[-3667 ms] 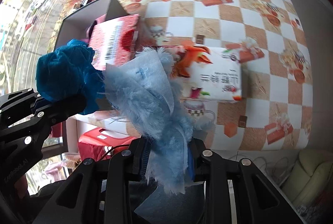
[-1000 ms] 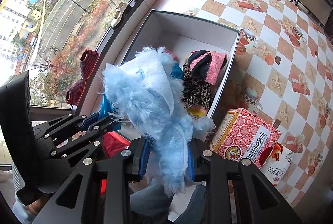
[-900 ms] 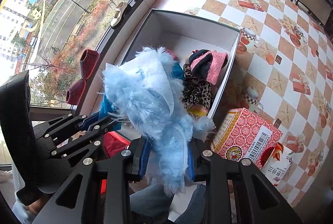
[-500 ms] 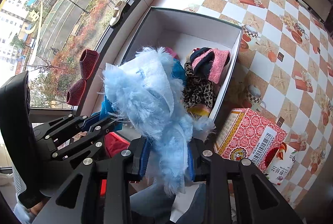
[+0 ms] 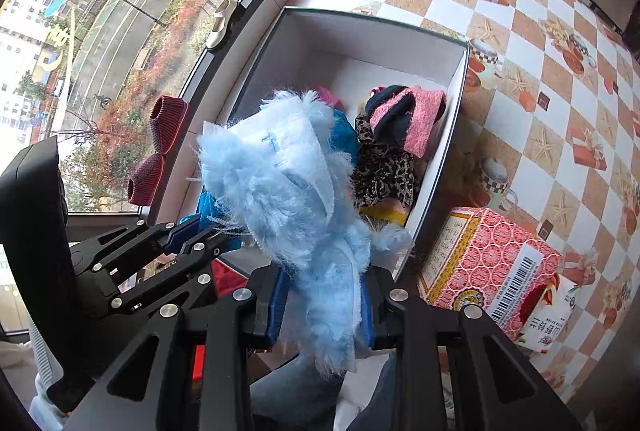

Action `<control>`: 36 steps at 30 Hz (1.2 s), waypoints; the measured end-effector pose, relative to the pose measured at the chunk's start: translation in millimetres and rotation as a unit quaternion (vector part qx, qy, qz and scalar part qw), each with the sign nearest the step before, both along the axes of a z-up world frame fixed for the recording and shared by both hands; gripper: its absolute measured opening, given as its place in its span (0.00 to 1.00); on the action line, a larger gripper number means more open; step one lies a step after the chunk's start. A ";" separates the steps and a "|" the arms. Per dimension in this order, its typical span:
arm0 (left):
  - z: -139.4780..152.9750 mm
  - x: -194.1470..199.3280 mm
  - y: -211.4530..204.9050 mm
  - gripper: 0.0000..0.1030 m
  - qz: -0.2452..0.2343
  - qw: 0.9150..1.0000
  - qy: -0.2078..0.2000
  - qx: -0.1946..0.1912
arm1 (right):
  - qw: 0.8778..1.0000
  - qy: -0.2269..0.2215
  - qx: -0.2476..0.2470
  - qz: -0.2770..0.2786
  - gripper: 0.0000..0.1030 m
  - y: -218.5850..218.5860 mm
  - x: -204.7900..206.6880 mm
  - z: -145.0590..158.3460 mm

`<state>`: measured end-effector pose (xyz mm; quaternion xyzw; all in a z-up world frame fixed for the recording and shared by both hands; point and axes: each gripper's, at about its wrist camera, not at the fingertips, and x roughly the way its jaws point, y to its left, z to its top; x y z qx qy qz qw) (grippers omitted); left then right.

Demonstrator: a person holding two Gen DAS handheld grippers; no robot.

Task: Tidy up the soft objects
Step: 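Carry the blue cloth and light-blue fluffy item in both tools over the white box, then open both tools to drop the blue cloth and fluffy item into the box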

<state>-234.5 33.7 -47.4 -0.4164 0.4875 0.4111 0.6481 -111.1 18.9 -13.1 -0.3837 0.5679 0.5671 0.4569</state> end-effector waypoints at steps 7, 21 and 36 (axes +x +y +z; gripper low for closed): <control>-12.6 4.4 4.0 0.12 -0.006 1.000 0.011 -0.012 | 1.000 0.011 -0.017 -0.023 0.29 4.4 1.8 -14.1; -19.9 5.9 4.6 0.64 -0.009 1.000 0.007 -0.024 | 1.000 0.006 -0.014 -0.019 0.50 7.4 0.4 -20.7; 10.7 -6.3 1.5 0.83 0.037 0.996 0.055 0.060 | 0.997 -0.059 0.044 -0.002 0.99 -1.4 9.2 14.8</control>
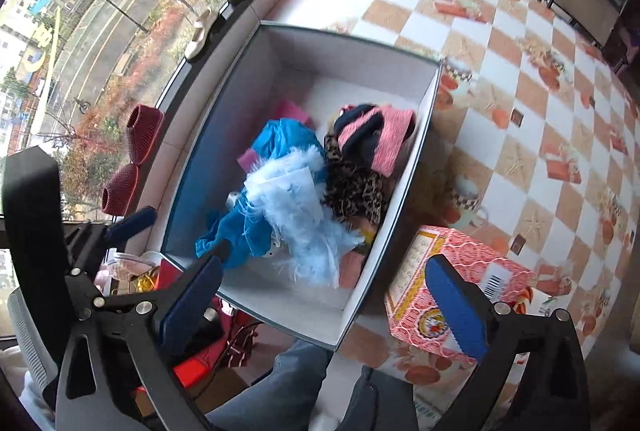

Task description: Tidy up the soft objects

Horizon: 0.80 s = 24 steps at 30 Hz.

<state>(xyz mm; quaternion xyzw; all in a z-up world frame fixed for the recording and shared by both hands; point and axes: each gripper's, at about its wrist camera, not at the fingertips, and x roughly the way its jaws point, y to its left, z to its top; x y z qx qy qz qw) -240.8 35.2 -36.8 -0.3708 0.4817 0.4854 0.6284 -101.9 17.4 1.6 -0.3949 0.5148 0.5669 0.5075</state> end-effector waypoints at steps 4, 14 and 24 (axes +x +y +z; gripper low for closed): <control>-0.1 -10.2 5.4 0.83 -0.002 0.996 -0.064 -0.058 | 1.000 -0.009 0.017 0.005 0.99 -2.9 -2.6 13.5; 25.7 -16.9 -11.3 0.83 -0.001 0.999 -0.035 -0.026 | 0.999 -0.018 0.031 0.018 0.99 -9.6 -10.5 33.0; 33.6 -22.0 -19.2 0.83 0.004 1.000 -0.025 -0.013 | 0.999 -0.027 0.032 0.022 0.99 -10.7 -17.0 35.6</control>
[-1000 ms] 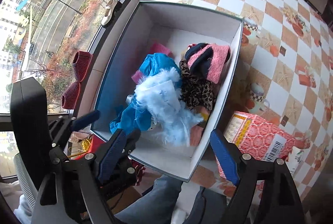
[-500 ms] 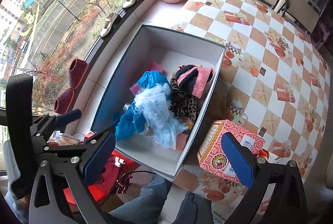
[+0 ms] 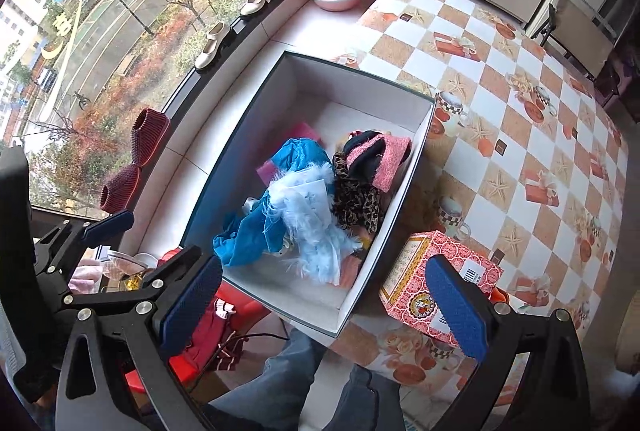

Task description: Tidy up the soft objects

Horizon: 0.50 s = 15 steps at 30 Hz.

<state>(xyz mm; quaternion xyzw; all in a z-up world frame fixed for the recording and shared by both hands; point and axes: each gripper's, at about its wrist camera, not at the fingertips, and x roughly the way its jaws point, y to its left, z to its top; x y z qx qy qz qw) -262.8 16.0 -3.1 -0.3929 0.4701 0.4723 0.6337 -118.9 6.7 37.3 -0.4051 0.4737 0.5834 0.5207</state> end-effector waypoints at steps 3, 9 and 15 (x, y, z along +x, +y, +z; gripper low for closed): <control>0.7 -1.1 -1.6 0.83 -0.002 1.000 -0.005 -0.001 | 1.000 -0.001 -0.001 0.000 0.99 0.0 -0.5 -0.1; 2.3 -0.6 -3.3 0.83 -0.006 1.000 -0.004 0.000 | 1.000 -0.002 -0.002 -0.003 0.99 -2.8 -2.8 0.5; 2.5 0.2 -5.2 0.83 -0.010 1.000 -0.002 0.002 | 1.000 -0.004 -0.001 -0.003 0.99 -4.8 -5.7 1.1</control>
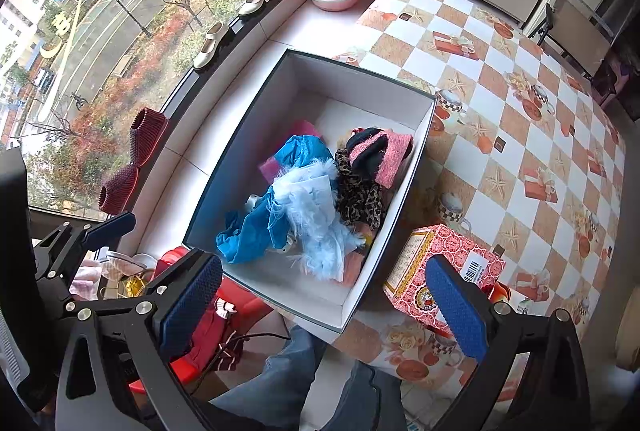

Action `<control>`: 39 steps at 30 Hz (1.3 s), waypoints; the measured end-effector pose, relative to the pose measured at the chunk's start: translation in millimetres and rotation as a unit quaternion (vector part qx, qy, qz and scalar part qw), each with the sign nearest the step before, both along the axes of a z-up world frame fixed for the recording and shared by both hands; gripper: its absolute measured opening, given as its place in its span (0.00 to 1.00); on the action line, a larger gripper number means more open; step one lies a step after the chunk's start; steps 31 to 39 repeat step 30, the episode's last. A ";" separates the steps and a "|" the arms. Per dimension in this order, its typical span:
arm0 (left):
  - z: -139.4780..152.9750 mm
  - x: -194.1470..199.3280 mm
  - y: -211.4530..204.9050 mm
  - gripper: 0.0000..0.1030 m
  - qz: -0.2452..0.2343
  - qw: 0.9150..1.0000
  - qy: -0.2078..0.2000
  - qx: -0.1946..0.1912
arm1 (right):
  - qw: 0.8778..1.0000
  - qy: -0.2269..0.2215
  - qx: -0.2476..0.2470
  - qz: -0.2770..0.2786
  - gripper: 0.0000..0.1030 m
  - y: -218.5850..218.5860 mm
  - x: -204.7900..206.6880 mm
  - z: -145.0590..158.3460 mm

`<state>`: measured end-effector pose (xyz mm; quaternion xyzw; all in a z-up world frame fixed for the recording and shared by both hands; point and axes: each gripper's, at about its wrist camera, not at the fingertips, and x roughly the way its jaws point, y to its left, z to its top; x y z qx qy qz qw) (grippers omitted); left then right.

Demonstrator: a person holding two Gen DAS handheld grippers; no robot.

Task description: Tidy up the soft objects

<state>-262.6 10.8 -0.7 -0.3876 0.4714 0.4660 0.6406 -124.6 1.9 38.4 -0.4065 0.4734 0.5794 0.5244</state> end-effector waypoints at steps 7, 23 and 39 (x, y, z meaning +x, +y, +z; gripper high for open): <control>-0.7 0.0 -1.6 0.83 -0.008 1.000 -0.001 -0.002 | 1.000 -0.004 -0.003 -0.001 0.99 -1.5 -2.3 0.8; -5.7 -5.4 -1.4 0.83 -0.013 1.000 0.002 -0.015 | 1.000 -0.018 -0.003 -0.007 0.99 -4.0 -6.7 -0.9; -4.7 -9.0 -1.1 0.83 -0.018 1.000 -0.010 -0.012 | 1.000 -0.022 -0.005 -0.007 0.99 -4.9 -8.7 -3.5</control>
